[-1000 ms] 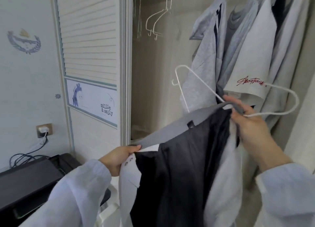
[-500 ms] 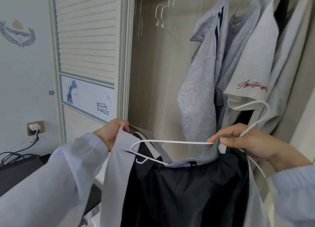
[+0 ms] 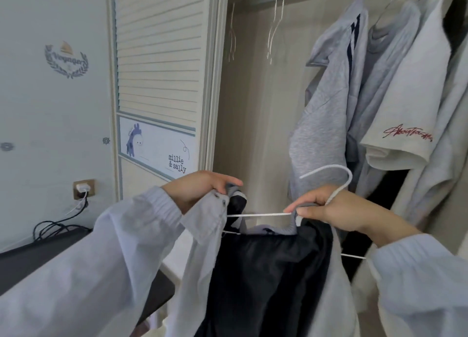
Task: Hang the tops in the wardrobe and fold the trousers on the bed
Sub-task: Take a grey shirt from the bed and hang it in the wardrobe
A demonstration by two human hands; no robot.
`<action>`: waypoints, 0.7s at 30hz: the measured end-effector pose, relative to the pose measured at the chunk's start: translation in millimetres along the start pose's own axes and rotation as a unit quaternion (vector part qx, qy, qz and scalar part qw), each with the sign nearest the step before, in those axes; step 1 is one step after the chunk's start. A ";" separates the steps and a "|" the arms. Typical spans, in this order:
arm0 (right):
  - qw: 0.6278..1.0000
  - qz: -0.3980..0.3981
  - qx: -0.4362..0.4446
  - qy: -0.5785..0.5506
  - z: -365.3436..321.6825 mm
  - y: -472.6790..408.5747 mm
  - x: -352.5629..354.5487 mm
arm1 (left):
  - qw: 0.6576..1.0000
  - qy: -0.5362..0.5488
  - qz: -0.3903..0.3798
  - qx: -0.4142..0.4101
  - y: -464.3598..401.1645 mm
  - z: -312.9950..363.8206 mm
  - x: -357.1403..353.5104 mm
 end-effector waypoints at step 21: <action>0.997 -0.016 -0.003 -0.071 -15.3 3.3 -34.4 | 0.746 -0.585 0.111 -0.299 42.3 -17.5 -40.7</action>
Point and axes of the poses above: each hand's wrist, its own y-axis away from the middle knuckle, its own x-axis out of the back of the hand, z = x × y, the point moved 5 cm from there along -y, towards the middle knuckle, and after that the axes turned 15 degrees about -x, right-handed, at the moved point
